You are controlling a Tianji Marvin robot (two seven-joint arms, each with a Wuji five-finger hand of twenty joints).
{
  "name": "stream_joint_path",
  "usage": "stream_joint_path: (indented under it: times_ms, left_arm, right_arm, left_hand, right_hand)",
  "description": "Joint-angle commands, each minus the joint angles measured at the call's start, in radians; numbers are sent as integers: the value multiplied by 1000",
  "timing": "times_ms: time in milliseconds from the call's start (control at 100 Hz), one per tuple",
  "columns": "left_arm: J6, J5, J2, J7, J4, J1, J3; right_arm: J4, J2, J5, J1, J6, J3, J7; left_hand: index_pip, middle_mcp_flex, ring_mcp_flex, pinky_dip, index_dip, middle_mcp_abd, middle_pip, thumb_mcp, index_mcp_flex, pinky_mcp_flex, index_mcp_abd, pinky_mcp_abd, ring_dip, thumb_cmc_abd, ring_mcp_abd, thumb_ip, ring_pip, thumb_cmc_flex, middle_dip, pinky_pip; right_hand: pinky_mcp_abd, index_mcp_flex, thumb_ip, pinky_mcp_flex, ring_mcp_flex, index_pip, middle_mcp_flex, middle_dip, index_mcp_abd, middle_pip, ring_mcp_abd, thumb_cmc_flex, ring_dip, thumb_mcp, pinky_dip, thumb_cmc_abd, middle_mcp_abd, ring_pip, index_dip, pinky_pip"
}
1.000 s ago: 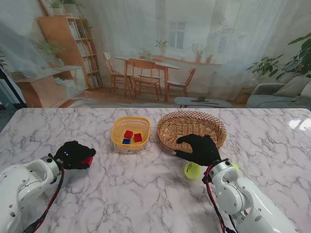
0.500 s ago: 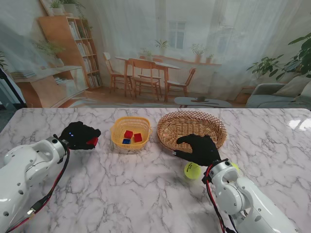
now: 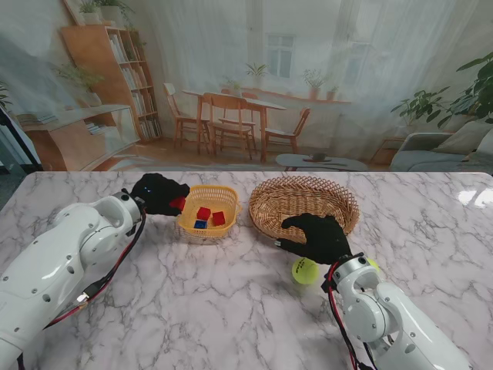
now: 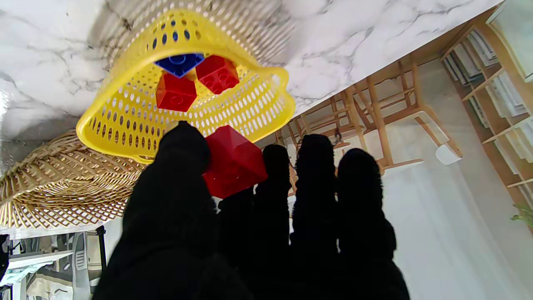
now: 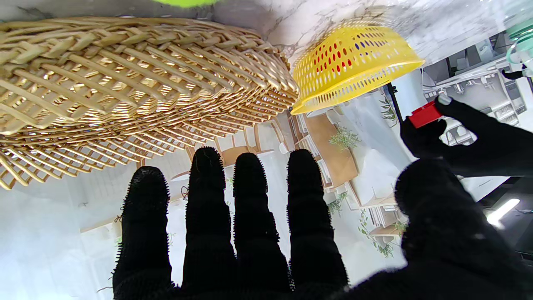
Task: Sort the blocks and the balls into two baskets
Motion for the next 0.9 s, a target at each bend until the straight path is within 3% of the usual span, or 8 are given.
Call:
stream_joint_path:
  times_ms: [0, 300, 500, 570, 640, 720, 890]
  left_arm:
    - [5, -14, -24, -12, 19, -34, 24]
    - [108, -129, -49, 12, 124, -166, 239]
    - [143, -180, -61, 35, 192, -216, 324]
    - [147, -190, -63, 41, 205, -222, 335]
    - [144, -191, -64, 52, 217, -228, 343]
    - [139, -190, -64, 59, 223, -231, 345]
    - [124, -175, -60, 61, 226, -235, 345]
  right_arm:
    - [-4, -1, -2, -7, 1, 2, -1]
    - [-5, -1, -2, -8, 0, 3, -3]
    - [-13, -2, -2, -15, -1, 11, -5]
    - [-14, -2, -2, -15, 1, 10, -3]
    - [-14, -1, -3, -13, 3, 7, 0]
    - [-14, -1, -3, -10, 3, 5, 1]
    - [-13, -1, -7, -8, 1, 4, -2]
  left_hand:
    - [73, -11, -13, -5, 9, -26, 45, 27, -7, -8, -59, -12, 5, 68, -4, 28, 10, 89, 3, 37]
    - [72, -28, -21, -5, 3, -26, 61, 18, -13, -16, -56, -15, 1, 71, -4, 27, 7, 79, -15, 33]
    - [55, -58, -39, -10, -12, -19, 62, 13, -25, -26, -49, -18, -8, 76, -1, 26, -6, 72, -42, 22]
    - [19, -100, -56, -17, -29, -12, 99, 4, -31, -40, -37, -18, -33, 85, 5, 24, -31, 53, -129, 5]
    - [-119, -150, -85, -26, -101, 2, 116, -4, -18, -59, -5, -22, -69, 118, 15, 19, -71, -13, -318, -18]
    - [-290, -195, -125, -47, -281, 28, 32, -36, -1, -96, 25, -16, -156, 153, 31, 14, -163, -69, -409, -69]
    - [-441, -295, -225, -96, -376, 68, -127, -49, -20, -201, 32, 17, -313, 161, 62, -5, -308, -178, -574, -196]
  right_hand:
    - [7, -1, 1, -4, 12, -13, -22, -2, -16, -14, 8, 11, 7, -11, 8, 40, -4, -38, -6, 3]
    - [8, -1, 1, -4, 12, -13, -21, -2, -16, -13, 8, 10, 7, -11, 8, 40, -4, -38, -6, 3]
    - [9, -2, 1, -4, 11, -14, -23, -2, -15, -14, 8, 11, 7, -11, 8, 40, -5, -38, -7, 3]
    - [8, -2, 1, -4, 11, -14, -21, -2, -14, -13, 10, 11, 7, -11, 8, 40, -5, -38, -7, 3]
    - [8, -3, 1, -4, 12, -14, -23, -2, -15, -14, 8, 10, 7, -11, 8, 40, -4, -38, -7, 3]
    - [7, -2, 1, -3, 12, -14, -22, -2, -16, -14, 7, 11, 7, -11, 8, 40, -4, -38, -6, 3]
    - [8, -3, 1, -3, 11, -14, -23, -2, -15, -14, 7, 10, 7, -11, 8, 39, -5, -39, -7, 4]
